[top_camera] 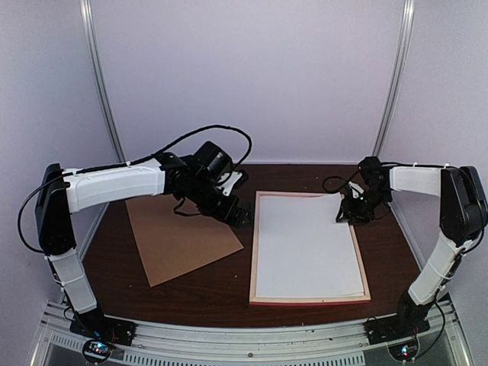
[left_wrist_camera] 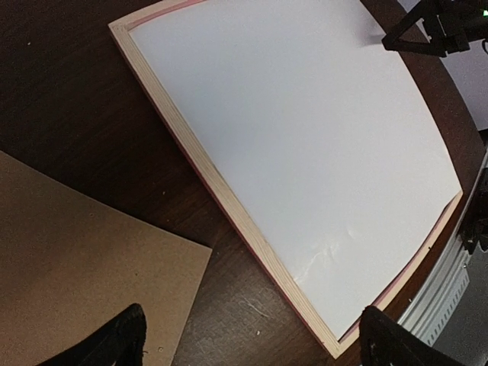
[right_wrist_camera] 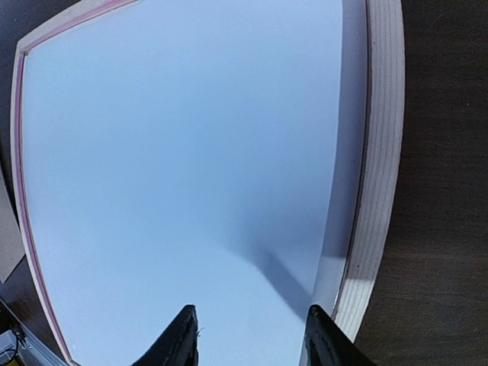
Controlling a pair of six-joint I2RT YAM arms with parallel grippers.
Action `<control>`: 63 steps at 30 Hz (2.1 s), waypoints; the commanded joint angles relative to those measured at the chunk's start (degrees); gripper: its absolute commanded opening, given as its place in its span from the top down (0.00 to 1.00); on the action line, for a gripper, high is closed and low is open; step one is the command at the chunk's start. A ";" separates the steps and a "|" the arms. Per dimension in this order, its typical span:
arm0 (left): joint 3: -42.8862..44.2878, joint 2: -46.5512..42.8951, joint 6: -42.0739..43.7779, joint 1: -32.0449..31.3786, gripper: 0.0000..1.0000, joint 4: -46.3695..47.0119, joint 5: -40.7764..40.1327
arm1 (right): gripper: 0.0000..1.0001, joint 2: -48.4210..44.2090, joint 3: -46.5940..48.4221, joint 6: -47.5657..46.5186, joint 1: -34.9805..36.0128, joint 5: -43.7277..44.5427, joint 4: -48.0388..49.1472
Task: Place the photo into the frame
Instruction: Place the photo on the mat board, then pick up the backboard from the center of the board.
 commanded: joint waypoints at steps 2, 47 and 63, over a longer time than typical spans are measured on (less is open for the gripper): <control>-1.61 -3.31 1.13 1.75 0.02 -0.17 -1.67 | 0.51 -1.92 0.11 -0.12 0.29 3.19 -1.52; -42.52 -22.28 -11.83 45.87 0.02 11.67 2.12 | 0.20 40.11 53.06 10.15 40.37 4.99 0.80; -45.76 -14.30 -13.49 46.90 0.03 20.05 9.57 | 0.22 41.03 48.81 13.44 40.45 0.51 5.96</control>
